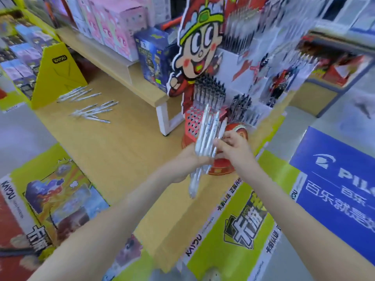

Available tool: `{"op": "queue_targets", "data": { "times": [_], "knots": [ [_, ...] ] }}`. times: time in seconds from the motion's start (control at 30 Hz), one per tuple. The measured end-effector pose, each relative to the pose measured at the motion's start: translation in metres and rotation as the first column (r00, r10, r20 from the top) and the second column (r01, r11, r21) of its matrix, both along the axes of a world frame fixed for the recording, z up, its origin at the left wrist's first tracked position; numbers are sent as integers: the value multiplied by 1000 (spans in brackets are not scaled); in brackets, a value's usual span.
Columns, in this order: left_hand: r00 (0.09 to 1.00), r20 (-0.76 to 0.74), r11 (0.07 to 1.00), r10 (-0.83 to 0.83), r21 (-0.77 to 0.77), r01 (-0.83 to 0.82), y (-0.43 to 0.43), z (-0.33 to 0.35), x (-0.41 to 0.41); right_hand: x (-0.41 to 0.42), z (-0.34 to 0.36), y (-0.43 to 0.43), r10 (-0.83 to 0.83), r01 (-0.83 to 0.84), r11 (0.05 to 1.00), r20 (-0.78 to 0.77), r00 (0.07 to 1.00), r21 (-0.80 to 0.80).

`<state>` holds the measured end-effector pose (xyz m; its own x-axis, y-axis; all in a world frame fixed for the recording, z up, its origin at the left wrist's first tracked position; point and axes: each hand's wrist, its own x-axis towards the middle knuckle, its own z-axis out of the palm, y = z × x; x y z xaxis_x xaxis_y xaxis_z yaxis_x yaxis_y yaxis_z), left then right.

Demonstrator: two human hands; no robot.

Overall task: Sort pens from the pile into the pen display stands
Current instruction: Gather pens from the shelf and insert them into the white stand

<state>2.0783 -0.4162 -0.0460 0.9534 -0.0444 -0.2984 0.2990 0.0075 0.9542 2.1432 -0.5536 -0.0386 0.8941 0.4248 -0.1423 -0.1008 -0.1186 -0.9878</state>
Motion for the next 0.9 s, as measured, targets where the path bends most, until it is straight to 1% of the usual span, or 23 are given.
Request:
{"op": "queue_targets", "data": {
  "times": [0.07, 0.17, 0.2, 0.33, 0.47, 0.53, 0.63, 0.7, 0.8, 0.9],
  "knots": [
    [999, 47, 1000, -22, 15, 21, -25, 11, 20, 18, 9, -26, 11, -11, 1000, -1, 1000, 15],
    [992, 112, 995, -58, 90, 48, -53, 29, 52, 48, 19, -61, 94, -92, 995, 50, 994, -41],
    [990, 128, 993, -62, 106, 49, -61, 32, 65, 59, 21, -72, 109, -107, 994, 58, 992, -35],
    [981, 164, 985, -106, 151, 81, -95, 42, 123, 109, 28, -108, 60, -62, 998, 88, 994, 21],
    [985, 168, 990, -42, 143, 18, -122, 45, 191, 174, 30, -137, 8, -13, 992, 46, 999, 127],
    [983, 185, 987, -23, 163, -7, -133, 48, 225, 204, 38, -146, 11, -19, 983, 45, 999, 182],
    [981, 190, 985, 47, 155, -77, -145, 51, 271, 251, 53, -157, 16, -21, 974, 25, 1000, 227],
    [978, 186, 975, 93, 181, -127, -151, 50, 304, 289, 60, -166, 19, -28, 980, 49, 999, 199],
    [987, 124, 966, 105, 224, -131, -160, 60, 346, 348, 60, -186, 79, -84, 996, 142, 987, 31],
    [988, 136, 980, 78, 173, -101, -177, 63, 390, 406, 53, -204, 176, -173, 984, 121, 977, -40]
  ]
}}
